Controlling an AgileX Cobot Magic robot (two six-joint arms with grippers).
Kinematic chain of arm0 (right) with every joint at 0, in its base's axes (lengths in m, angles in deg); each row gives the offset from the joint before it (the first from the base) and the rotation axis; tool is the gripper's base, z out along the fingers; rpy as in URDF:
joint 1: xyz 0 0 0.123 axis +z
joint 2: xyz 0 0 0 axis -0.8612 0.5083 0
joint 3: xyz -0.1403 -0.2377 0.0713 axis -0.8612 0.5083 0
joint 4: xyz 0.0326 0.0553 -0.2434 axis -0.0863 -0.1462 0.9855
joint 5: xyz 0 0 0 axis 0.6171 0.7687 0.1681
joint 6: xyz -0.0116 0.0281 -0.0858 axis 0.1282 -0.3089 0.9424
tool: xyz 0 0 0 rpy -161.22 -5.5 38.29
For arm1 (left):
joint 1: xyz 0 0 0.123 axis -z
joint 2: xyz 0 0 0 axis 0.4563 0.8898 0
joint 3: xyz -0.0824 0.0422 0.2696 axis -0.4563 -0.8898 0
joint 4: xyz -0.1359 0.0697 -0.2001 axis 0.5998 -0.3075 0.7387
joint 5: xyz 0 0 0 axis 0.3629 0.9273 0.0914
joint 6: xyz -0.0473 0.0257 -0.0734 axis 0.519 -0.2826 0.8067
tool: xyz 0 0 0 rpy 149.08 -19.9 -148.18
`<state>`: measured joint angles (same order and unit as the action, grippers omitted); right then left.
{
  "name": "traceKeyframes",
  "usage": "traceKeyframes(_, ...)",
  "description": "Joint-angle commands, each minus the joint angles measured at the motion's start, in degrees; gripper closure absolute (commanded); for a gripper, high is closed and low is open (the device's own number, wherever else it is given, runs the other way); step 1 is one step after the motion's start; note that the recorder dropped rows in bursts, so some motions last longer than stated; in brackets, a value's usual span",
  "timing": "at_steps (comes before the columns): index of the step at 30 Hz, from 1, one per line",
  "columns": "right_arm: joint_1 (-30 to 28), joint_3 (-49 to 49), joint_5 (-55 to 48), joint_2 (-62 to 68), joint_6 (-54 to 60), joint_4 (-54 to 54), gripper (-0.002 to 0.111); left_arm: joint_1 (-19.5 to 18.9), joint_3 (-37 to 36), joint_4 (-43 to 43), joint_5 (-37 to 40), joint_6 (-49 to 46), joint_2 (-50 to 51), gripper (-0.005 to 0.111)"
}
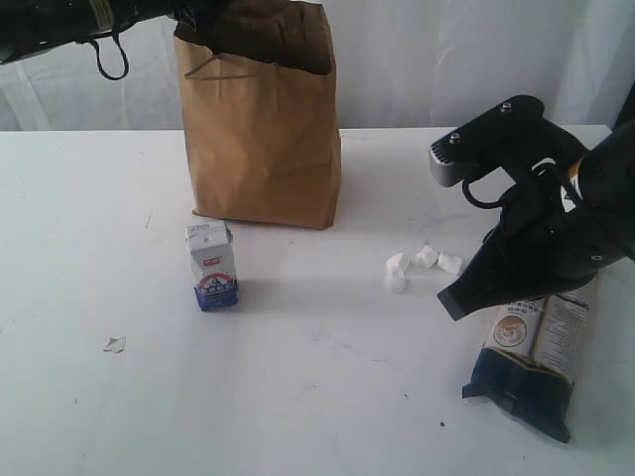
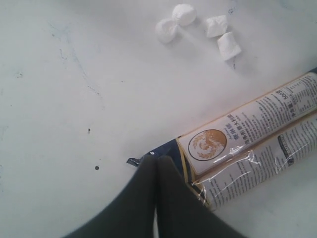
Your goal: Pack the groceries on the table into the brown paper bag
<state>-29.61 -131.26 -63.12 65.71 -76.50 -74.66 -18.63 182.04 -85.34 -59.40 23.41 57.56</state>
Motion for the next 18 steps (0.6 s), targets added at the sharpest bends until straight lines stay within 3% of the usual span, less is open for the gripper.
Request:
traceKeyframes(1,-0.19,0.23,0.84,-0.14,0.0,-1.49,0.108,0.13,0.84,-3.69,0.97,-0.56,-0.8,0.064)
traceKeyframes(4,-0.19,0.23,0.84,-0.14,0.0,-1.49,0.108,0.13,0.84,-3.84,0.97,-0.56,-0.67,0.035)
traceKeyframes(7,-0.19,0.23,0.84,-0.14,0.0,-1.49,0.108,0.13,0.84,-2.5,0.97,-0.56,-0.67,0.021)
traceKeyframes(18,-0.19,0.23,0.84,-0.14,0.0,-1.49,0.108,0.13,0.84,-2.09,1.2,1.82,-0.55,0.019)
